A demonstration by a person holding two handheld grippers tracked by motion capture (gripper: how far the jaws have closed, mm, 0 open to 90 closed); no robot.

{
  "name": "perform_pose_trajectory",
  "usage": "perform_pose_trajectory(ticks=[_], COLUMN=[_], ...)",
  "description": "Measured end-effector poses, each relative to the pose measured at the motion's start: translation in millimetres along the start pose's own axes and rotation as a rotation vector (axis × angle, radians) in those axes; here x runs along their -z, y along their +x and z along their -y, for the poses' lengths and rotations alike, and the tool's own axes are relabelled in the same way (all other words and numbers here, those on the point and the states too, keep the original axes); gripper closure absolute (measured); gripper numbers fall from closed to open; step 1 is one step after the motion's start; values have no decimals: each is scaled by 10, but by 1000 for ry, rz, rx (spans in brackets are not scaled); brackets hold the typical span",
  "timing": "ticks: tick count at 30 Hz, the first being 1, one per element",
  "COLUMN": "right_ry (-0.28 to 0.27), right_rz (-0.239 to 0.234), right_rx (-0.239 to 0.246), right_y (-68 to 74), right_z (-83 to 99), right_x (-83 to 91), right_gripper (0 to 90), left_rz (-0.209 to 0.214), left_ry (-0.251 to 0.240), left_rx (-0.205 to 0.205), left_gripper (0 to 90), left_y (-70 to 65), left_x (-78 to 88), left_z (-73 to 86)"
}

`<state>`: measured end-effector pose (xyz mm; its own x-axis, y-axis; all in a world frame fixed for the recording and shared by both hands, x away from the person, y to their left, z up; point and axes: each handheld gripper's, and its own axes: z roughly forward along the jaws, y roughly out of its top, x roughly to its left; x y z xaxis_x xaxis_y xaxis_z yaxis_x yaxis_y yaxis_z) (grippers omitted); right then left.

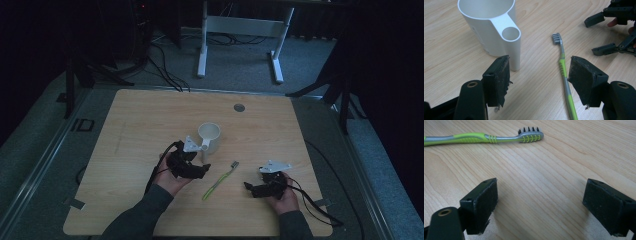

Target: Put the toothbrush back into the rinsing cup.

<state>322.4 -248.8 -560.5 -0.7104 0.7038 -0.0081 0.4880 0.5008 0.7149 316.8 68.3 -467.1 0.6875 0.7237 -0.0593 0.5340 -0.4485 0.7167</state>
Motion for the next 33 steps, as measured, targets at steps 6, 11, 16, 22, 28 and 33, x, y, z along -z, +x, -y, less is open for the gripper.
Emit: perform_pose_trajectory(ticks=[6,11,16,22,28,33], right_ry=[1,1,1,1,0,0], right_rz=[0,-1,-1,0,0,0], right_rx=[-1,-2,-2,-2,0,-1], right_y=[1,1,1,1,0,0], right_z=[0,0,0,0,0,0], right_x=[0,1,0,0,0,0], right_gripper=[122,122,122,122,122,122], left_rz=[2,4,6,12,18,20], left_ry=[6,13,18,28,49,58], left_rx=[-10,-17,-19,-21,-30,-35], left_gripper=[344,345,345,352,354,354], left_y=[-29,-51,-69,-85,-104,-118], left_x=[-32,-59,-88,-124,-164,-187], left_z=[-25,-44,-57,-71,-80,-97])
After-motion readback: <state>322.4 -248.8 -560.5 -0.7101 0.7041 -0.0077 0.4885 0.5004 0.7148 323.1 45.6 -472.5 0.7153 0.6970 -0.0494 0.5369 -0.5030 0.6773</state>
